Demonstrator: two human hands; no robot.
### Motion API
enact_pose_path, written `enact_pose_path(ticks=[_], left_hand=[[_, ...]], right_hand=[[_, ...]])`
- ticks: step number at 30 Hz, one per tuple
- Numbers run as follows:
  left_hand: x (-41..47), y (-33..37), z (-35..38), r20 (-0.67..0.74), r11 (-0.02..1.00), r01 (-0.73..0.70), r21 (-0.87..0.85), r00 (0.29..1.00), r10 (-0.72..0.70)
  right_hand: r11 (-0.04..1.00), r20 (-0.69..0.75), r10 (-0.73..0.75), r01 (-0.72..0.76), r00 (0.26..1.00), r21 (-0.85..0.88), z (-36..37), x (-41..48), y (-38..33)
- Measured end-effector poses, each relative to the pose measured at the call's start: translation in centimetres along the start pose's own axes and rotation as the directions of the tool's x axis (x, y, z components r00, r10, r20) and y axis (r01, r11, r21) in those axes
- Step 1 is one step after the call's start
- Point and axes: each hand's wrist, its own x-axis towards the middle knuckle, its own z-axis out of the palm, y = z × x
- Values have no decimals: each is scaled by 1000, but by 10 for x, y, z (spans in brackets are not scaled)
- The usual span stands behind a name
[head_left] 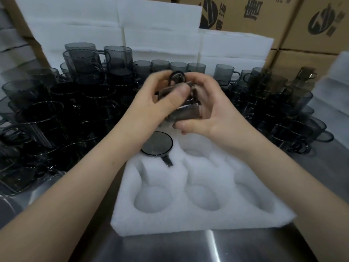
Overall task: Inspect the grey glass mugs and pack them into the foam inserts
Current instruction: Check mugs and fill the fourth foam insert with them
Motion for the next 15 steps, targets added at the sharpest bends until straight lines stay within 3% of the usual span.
enact_pose_path(ticks=[3, 15], left_hand=[[-2, 2, 4, 91, 999, -33, 23, 995, 31], [-10, 7, 2, 140, 998, -52, -36, 989, 57]], right_hand=[[998, 3, 14, -14, 1000, 57, -1, 0, -1], [987, 36, -23, 16, 999, 162, 2, -2, -3]])
